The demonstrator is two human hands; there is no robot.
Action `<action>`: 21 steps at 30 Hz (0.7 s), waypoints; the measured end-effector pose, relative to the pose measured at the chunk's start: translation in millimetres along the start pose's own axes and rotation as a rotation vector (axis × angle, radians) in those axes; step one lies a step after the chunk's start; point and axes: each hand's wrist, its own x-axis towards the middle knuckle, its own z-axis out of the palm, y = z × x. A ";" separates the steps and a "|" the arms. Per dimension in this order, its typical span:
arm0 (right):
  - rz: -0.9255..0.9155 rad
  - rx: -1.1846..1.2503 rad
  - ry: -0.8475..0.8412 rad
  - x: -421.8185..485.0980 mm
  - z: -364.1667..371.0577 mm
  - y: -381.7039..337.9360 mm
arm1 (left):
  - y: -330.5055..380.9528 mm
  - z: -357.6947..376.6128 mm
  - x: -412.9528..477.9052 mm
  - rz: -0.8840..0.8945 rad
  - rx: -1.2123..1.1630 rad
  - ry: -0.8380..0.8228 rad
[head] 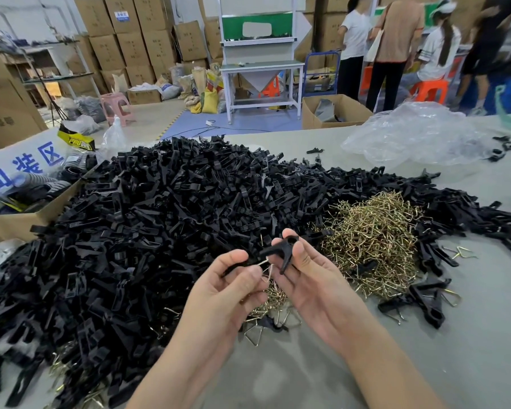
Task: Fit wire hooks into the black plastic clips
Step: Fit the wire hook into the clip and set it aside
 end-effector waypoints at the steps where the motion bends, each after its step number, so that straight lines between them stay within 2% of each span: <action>1: 0.007 -0.008 -0.013 -0.1 0.1 1.0 | -1.3 2.0 -1.2 -0.028 -0.015 -0.008; 8: 0.032 -0.109 -0.091 0.6 -0.5 3.5 | -4.6 7.8 -2.0 -0.046 -0.077 0.037; 15: -0.039 -0.232 -0.030 2.7 1.7 5.7 | -8.6 7.6 -1.1 -0.022 -0.022 0.102; 21: -0.045 -0.200 -0.037 1.6 4.1 4.8 | -10.2 6.1 -2.2 0.064 0.074 0.049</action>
